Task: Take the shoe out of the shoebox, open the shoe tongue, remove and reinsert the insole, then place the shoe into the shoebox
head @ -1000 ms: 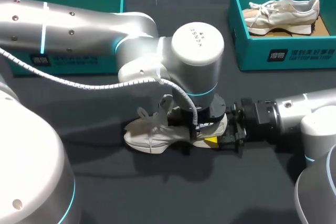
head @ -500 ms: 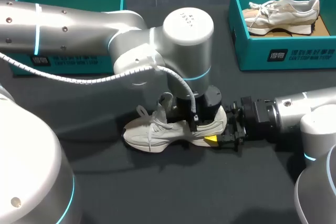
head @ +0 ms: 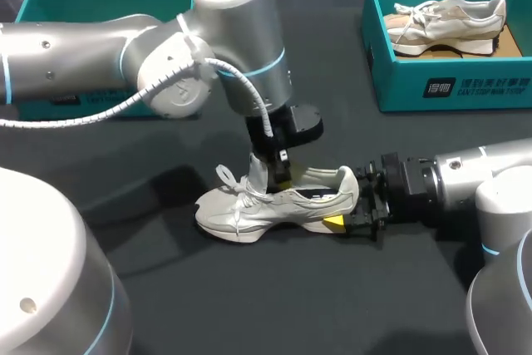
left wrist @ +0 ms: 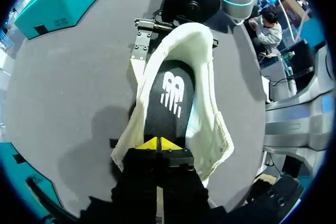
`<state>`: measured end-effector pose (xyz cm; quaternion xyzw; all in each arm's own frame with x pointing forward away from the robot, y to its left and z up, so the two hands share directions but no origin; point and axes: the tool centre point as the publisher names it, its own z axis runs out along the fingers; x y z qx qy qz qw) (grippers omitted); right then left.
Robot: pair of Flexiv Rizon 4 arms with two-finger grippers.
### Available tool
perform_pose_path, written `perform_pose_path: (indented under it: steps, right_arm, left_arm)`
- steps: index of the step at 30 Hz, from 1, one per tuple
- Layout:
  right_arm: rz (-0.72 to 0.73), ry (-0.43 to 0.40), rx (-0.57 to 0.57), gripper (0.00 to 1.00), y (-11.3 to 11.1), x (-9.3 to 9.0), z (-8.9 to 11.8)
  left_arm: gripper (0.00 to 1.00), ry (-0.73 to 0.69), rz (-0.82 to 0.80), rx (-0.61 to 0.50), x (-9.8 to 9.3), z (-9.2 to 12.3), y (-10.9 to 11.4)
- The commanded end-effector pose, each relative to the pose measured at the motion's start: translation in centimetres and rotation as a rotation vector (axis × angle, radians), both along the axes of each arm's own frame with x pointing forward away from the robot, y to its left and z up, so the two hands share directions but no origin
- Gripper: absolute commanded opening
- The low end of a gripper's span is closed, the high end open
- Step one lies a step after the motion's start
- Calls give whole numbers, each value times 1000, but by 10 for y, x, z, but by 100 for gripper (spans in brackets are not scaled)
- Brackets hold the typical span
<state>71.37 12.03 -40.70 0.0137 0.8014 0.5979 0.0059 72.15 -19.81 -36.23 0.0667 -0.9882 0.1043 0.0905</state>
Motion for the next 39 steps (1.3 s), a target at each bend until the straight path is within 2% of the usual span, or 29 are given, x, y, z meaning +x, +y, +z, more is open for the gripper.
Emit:
perform_pose_path:
  steps: [1, 8, 10, 12, 18, 20, 21, 25, 29, 39]
  right_arm:
    - [-1, -1, -5, 0, 0, -3, 1]
    - [-1, -1, -5, 0, 0, -3, 1]
    - [-1, -1, -5, 0, 0, -3, 1]
    - [-1, -1, -5, 0, 0, -3, 1]
    - [-1, -1, -5, 0, 0, -3, 1]
    - [-1, -1, -5, 0, 0, -3, 1]
    - [-1, -1, -5, 0, 0, -3, 1]
    - [-1, -1, -5, 0, 0, -3, 1]
    - [-1, -1, -5, 0, 0, -3, 1]
    - [-1, -1, -5, 0, 0, -3, 1]
  left_arm:
    - [0, 0, -12, -35, -5, 4, 5]
    - [0, -25, -67, -6, -15, 2, -4]
    - [7, -14, -83, 13, -17, 1, -8]
    - [9, -6, -89, 24, -19, -1, -12]
    - [8, 48, -127, 59, -24, -5, -20]
    - [17, 44, -133, 70, -26, -8, -22]
    - [25, 37, -137, 77, -28, -10, -23]
    - [40, 14, -142, 93, -30, -19, -27]
    - [40, 5, -151, 104, -31, -27, -28]
    - [38, -155, -141, 114, -29, -52, -27]
